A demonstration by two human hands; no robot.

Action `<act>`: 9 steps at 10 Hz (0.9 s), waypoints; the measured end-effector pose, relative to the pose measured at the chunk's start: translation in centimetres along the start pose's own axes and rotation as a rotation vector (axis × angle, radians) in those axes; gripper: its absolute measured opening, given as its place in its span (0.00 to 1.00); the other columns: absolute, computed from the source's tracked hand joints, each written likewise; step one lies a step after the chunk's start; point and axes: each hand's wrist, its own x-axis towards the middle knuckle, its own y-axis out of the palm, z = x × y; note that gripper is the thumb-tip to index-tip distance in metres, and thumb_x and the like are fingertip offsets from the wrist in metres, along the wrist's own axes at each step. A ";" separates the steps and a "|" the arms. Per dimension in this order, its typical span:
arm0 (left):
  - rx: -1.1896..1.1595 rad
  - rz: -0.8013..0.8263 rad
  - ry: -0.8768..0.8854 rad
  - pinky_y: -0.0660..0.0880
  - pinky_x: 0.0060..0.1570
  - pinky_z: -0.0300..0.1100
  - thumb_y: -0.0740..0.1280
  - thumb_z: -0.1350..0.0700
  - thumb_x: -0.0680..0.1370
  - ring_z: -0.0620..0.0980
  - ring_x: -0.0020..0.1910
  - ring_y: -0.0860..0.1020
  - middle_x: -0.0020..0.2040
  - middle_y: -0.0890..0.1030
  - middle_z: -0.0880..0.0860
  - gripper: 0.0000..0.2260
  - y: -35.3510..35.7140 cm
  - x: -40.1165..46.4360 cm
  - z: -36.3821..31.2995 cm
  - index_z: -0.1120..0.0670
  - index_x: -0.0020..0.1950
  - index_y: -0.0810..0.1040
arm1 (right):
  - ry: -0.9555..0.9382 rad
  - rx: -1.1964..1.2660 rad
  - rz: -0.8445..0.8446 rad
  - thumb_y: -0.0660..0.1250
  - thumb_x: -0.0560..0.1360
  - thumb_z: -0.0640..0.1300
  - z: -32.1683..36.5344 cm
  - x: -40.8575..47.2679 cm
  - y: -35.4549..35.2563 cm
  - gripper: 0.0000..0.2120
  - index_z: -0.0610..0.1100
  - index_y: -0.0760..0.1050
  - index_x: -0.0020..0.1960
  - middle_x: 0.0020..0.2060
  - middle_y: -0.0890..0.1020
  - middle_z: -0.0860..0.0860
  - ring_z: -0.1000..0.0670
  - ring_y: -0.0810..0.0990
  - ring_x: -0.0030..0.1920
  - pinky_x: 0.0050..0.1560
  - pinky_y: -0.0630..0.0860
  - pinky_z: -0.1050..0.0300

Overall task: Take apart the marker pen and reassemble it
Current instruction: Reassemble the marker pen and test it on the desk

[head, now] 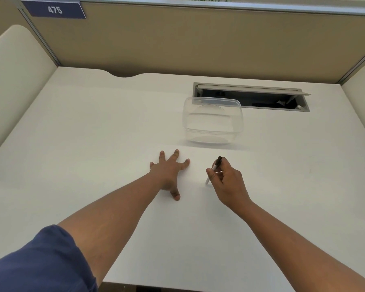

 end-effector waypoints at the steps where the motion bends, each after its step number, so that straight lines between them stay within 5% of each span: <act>1: 0.006 -0.006 0.001 0.51 0.71 0.74 0.84 0.44 0.59 0.65 0.79 0.34 0.82 0.35 0.46 0.62 0.1 0.0 0.1 0.34 0.80 0.43 | -0.005 0.049 0.022 0.66 0.80 0.49 -0.3 0.2 0.1 0.05 0.58 0.70 0.50 0.40 0.81 0.61 0.57 0.82 0.38 0.38 0.73 0.67; 3: 0.002 -0.009 0.006 0.51 0.71 0.74 0.84 0.44 0.59 0.65 0.79 0.34 0.82 0.35 0.46 0.62 0.1 0.0 0.1 0.34 0.80 0.43 | 0.063 -0.001 0.078 0.68 0.78 0.47 -1.0 0.1 0.6 0.06 0.53 0.72 0.45 0.32 0.82 0.50 0.55 0.80 0.35 0.38 0.74 0.56; 6: -0.006 -0.002 0.001 0.50 0.71 0.74 0.84 0.45 0.59 0.65 0.79 0.34 0.82 0.35 0.47 0.62 0.0 -0.1 0.0 0.34 0.80 0.44 | -0.051 0.047 -0.075 0.64 0.81 0.48 0.6 0.7 -0.3 0.04 0.55 0.69 0.50 0.31 0.80 0.63 0.57 0.76 0.31 0.35 0.69 0.68; 7: 0.001 -0.005 -0.002 0.50 0.71 0.74 0.84 0.45 0.59 0.65 0.79 0.34 0.82 0.35 0.47 0.62 -0.1 -0.1 0.0 0.34 0.80 0.43 | -0.057 -0.004 -0.072 0.63 0.82 0.47 0.8 0.3 0.2 0.05 0.52 0.68 0.47 0.35 0.82 0.51 0.50 0.77 0.33 0.38 0.74 0.58; 8: -0.001 -0.003 -0.001 0.50 0.71 0.74 0.84 0.45 0.59 0.65 0.79 0.34 0.82 0.35 0.46 0.62 0.0 0.0 0.0 0.34 0.80 0.43 | 0.037 -0.107 0.073 0.62 0.82 0.44 0.3 -0.1 0.8 0.06 0.48 0.68 0.46 0.33 0.79 0.52 0.50 0.77 0.34 0.42 0.75 0.48; 9: 0.000 -0.005 0.000 0.50 0.71 0.74 0.84 0.45 0.59 0.65 0.79 0.34 0.82 0.35 0.46 0.63 0.1 0.1 0.1 0.34 0.80 0.43 | 0.107 -0.102 0.108 0.62 0.82 0.44 0.0 0.0 1.0 0.08 0.51 0.67 0.45 0.29 0.75 0.57 0.57 0.74 0.31 0.36 0.70 0.52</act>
